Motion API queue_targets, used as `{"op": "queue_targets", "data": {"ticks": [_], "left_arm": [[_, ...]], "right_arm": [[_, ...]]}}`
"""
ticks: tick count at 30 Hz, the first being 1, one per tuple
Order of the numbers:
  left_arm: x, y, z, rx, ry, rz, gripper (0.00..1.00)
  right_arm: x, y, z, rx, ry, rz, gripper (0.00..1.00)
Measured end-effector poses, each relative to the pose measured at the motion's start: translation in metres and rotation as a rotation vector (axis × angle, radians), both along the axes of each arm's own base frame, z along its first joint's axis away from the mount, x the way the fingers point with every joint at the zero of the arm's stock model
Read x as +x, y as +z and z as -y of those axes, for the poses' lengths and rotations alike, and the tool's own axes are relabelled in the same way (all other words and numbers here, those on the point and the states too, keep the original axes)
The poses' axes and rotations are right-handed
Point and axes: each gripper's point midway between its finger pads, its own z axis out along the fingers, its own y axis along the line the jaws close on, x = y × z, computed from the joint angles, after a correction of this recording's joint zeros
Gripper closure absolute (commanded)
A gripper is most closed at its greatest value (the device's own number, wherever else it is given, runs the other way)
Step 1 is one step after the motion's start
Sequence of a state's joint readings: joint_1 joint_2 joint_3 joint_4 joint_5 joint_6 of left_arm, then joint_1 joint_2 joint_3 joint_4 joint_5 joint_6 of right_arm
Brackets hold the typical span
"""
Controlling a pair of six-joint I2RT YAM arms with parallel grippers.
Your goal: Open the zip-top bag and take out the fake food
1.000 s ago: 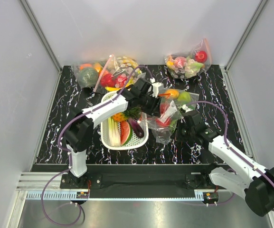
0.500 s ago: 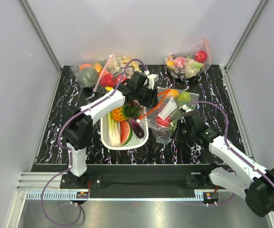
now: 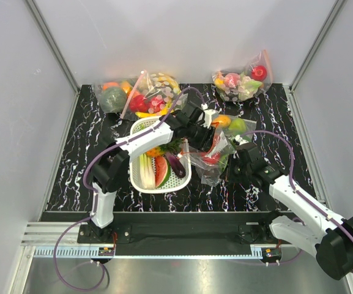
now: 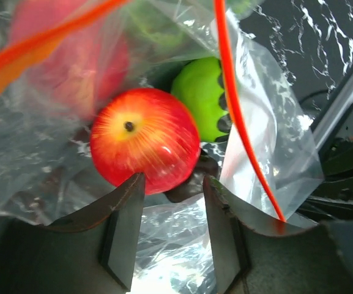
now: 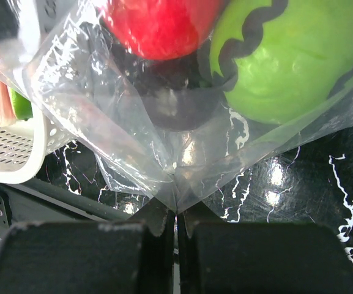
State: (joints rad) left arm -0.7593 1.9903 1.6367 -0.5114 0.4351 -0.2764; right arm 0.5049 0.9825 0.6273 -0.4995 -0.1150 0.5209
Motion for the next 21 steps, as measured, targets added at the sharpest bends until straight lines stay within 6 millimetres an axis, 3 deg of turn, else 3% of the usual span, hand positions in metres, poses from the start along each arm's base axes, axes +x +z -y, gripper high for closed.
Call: {"op": "queue_targets", "data": {"ticks": [12,19,20,21], "left_arm": [[0.002,-0.014,0.002,0.033,0.014,-0.017,0.25],[0.007,-0.019,0.001,0.06,0.039,0.001,0.16],[0.008,-0.02,0.002,0.064,0.04,0.003,0.08],[0.009,-0.022,0.004,0.068,0.039,0.006,0.07]], "right_arm": [[-0.001,-0.002,0.001,-0.002,0.0,-0.003,1.0],[-0.001,-0.002,0.001,-0.001,0.0,-0.003,1.0],[-0.001,-0.002,0.001,-0.002,-0.001,-0.003,1.0],[-0.001,-0.002,0.001,-0.002,-0.001,-0.003,1.0]]}}
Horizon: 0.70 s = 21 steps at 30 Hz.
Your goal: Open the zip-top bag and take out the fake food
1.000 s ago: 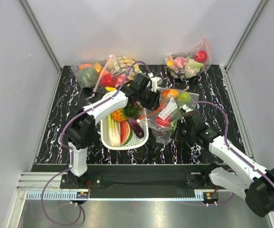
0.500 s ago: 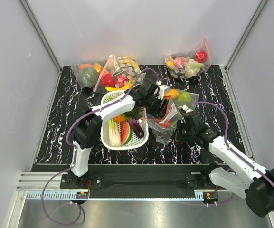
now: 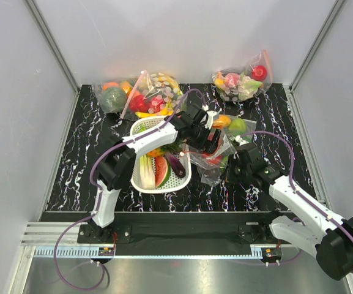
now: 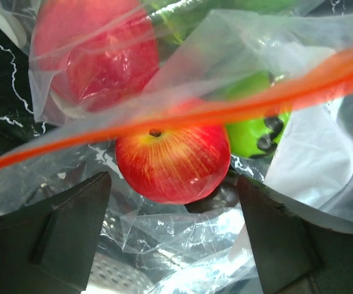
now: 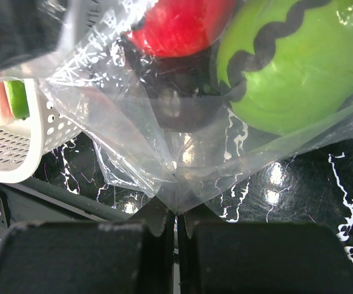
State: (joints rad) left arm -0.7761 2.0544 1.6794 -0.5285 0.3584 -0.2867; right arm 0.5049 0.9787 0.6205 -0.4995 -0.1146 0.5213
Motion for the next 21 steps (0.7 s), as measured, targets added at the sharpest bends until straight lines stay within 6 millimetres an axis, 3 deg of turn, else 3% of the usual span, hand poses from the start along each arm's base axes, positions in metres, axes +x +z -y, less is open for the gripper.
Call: {"op": "queue_targets", "data": {"ticks": [3,14,21], "left_arm": [[0.002,-0.007,0.003,0.017,0.008,0.0,0.01],[0.009,-0.019,0.008,0.049,0.028,0.016,0.01],[-0.001,-0.035,0.017,0.08,0.007,0.009,0.01]], "right_arm": [[0.0,0.0,0.0,0.0,0.0,0.0,1.0],[-0.001,0.001,0.0,0.006,-0.003,0.005,1.0],[-0.001,0.0,0.0,0.006,-0.005,0.001,1.0]]}}
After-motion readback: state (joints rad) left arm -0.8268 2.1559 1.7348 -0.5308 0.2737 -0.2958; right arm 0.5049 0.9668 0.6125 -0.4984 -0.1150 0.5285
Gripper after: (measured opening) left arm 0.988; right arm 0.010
